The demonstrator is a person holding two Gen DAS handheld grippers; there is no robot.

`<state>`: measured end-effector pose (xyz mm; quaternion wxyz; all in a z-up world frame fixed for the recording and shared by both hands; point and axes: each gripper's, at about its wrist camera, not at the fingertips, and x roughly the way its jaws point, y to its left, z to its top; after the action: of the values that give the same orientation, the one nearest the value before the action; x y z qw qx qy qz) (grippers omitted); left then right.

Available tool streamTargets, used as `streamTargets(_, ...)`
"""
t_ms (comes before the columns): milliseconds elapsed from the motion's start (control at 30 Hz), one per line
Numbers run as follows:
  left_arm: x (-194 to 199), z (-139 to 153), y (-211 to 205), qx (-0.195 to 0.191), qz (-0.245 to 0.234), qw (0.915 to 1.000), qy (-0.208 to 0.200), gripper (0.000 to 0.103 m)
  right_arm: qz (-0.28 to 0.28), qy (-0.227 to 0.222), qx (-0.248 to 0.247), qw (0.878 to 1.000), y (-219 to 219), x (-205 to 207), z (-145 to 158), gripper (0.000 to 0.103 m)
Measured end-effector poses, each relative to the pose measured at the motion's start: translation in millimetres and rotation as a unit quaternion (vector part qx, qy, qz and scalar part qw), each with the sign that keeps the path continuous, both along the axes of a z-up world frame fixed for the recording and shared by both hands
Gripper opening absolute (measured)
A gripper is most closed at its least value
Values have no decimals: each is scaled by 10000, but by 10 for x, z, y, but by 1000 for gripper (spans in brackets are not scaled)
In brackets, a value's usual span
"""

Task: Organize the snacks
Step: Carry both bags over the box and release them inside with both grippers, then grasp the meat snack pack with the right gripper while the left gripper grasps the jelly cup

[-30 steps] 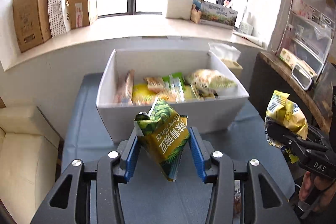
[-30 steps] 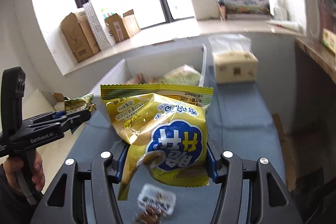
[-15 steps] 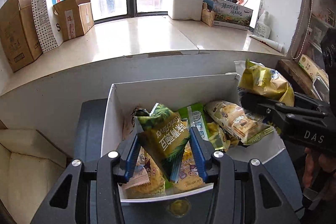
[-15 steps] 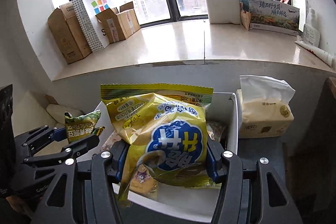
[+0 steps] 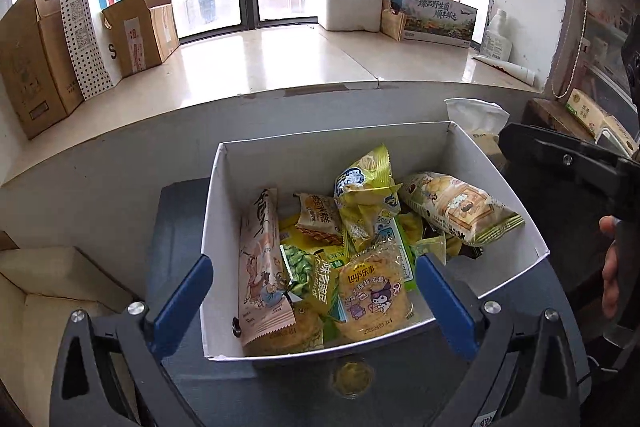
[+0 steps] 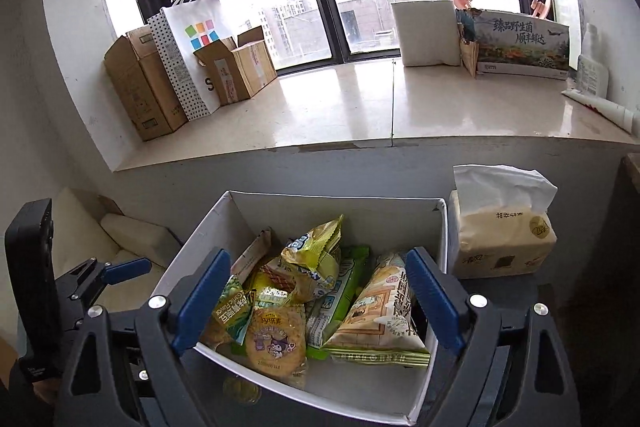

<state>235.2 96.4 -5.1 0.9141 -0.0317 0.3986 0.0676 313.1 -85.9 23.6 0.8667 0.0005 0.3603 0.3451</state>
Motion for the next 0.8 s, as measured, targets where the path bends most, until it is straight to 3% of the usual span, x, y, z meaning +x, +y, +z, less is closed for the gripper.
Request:
streamTargets(67,-65,13,-17,-59,-43,10000,-5,103,55,-62,-17,10000,-40,-84,4,96)
streamTargets(100,-111,8,-32,-103,-48,9999,25,103,97,-85,-23,9999,-74,-136,0,103)
streamTargets(267,-460,33,-143,-126,-187,9997,-83,103,288,-345,-382,9983,-239,-529,-58,103)
streamTargets(400,-862,11,-181,-441,-217,9986,-181,103,218,-127,-191,9995,-517,-922,-190,103)
streamTargets(533,-1202,-87,-222,-716,-198,9970,-200,103,-32,192,-149,9997,-739,-1411,-502,103)
streamTargets(800,-1607,-270,-295,-813,-75,9966,-107,103,107,472,-1147,9922,-631,-2045,-1202,103)
